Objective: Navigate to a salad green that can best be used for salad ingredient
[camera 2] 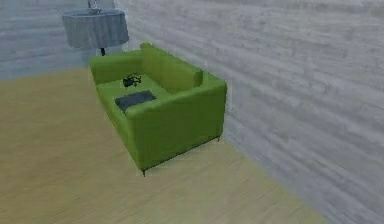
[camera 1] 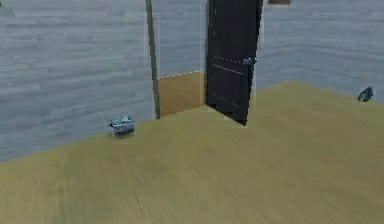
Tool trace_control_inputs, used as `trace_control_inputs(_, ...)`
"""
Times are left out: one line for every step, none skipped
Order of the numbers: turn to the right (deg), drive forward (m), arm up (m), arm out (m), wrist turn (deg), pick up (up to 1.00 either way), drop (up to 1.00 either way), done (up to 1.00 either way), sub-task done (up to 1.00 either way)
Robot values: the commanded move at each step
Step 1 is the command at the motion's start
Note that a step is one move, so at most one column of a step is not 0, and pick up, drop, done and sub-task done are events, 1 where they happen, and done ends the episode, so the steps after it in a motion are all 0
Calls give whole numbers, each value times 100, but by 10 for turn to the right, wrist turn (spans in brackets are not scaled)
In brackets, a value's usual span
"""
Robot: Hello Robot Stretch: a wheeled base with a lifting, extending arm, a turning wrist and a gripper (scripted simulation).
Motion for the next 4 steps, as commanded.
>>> trace_control_inputs(0, 100, 0, 0, 0, 0, 0, 0, 0)
trace_control_inputs(30, 0, 0, 0, 0, 0, 0, 0, 0)
trace_control_inputs(0, 100, 0, 0, 0, 0, 0, 0, 0)
trace_control_inputs(60, 0, 0, 0, 0, 0, 0, 0, 0)
